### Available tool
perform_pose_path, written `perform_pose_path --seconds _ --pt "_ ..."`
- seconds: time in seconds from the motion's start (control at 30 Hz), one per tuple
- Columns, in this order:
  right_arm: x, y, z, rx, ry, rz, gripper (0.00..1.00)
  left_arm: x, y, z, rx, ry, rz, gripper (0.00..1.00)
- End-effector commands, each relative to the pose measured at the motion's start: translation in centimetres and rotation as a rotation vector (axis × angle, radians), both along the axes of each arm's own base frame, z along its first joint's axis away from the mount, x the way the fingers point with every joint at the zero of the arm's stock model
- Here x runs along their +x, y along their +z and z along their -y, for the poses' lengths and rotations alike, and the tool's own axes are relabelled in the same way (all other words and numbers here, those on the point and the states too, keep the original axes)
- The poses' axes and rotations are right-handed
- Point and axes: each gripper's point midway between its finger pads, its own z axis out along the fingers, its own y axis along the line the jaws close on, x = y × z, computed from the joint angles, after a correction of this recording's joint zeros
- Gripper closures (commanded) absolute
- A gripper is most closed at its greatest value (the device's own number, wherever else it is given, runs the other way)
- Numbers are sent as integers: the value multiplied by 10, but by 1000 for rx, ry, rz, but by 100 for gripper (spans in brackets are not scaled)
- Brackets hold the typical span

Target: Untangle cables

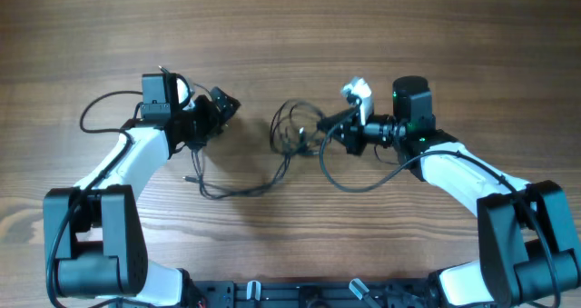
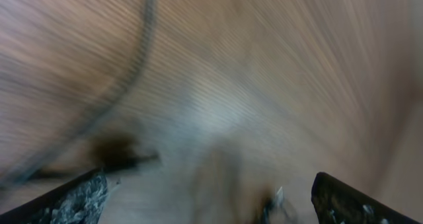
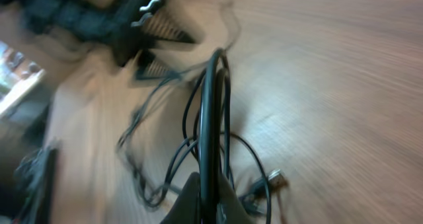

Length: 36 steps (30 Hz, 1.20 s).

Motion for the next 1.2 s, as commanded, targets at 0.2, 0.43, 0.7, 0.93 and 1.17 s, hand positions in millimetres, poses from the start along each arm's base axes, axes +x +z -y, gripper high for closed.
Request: perform_pose_path --seconds 0.2,0.43,0.7,0.93,1.17 --pt "54 -14 42 32 -546 -287 82 -37 -7 100 202 -595 211 0" --pt "50 -19 43 18 -547 -313 78 -18 -8 139 531 -606 402 0" --pt "48 -23 43 1 -542 -319 55 -26 -54 144 519 -656 314 96" --pt "27 -48 49 -123 -499 -367 0 -23 79 98 452 -450 464 96" --pt "2 -30 20 -44 -233 -322 0 -45 168 83 416 -371 671 96"
